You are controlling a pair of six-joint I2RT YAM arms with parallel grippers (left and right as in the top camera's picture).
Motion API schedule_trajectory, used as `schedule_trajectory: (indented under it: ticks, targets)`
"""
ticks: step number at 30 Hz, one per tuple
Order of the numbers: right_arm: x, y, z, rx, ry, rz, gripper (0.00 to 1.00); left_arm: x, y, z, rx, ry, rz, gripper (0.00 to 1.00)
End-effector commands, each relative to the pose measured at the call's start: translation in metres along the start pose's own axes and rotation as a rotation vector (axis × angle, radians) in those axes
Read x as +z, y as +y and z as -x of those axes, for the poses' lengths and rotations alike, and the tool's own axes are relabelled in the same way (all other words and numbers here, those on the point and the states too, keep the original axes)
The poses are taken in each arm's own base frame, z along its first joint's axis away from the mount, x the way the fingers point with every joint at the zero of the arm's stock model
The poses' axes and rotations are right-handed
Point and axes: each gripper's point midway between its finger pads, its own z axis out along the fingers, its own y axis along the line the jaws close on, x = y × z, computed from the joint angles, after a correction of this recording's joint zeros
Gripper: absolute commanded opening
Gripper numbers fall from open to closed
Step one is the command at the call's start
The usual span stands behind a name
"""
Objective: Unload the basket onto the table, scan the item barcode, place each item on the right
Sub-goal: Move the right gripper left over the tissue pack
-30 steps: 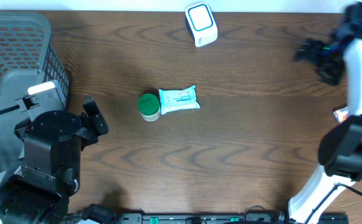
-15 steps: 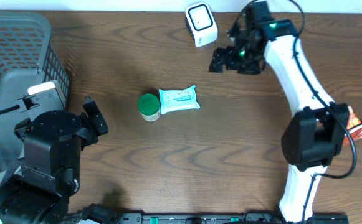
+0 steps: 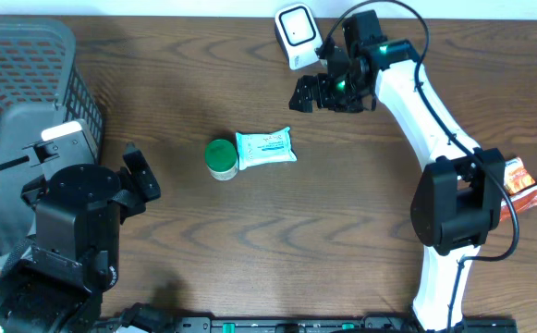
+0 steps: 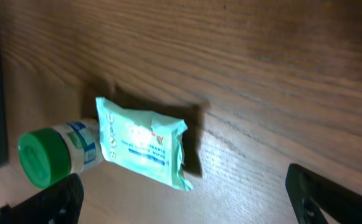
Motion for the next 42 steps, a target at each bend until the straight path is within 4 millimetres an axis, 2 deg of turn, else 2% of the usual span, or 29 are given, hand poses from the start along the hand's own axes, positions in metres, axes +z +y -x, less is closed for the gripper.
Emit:
schedule_trajectory:
  ticks: [1,3,8,16,25,35,42]
  targets:
    - [0.012,-0.004,-0.013,0.025,0.031,0.101,0.99,0.000,0.003,0.001,-0.004,-0.005,0.014,0.98]
    - [0.016,-0.003,-0.015,0.002,0.026,0.153,0.99,0.000,0.003,0.001,-0.004,-0.005,0.014,0.98]
    - [0.019,-0.011,-0.015,-0.015,0.013,0.161,0.99,0.000,0.003,0.001,-0.004,-0.005,0.014,0.98]
    - [0.018,-0.007,-0.017,-0.036,0.017,0.184,0.99,0.000,0.003,0.001,-0.004,-0.005,0.014,0.98]
    - [0.017,-0.009,-0.037,-0.062,0.089,0.181,0.99,0.000,0.003,0.001,-0.004,-0.005,0.014,0.98]
    - [0.030,-0.023,-0.008,-0.105,-0.015,0.189,0.99,0.000,0.003,0.001,-0.004,-0.005,0.014,0.98]
    - [0.062,-0.031,-0.004,-0.058,-0.013,0.253,0.99,0.000,0.003,0.001,-0.004,-0.005,0.014,0.98]
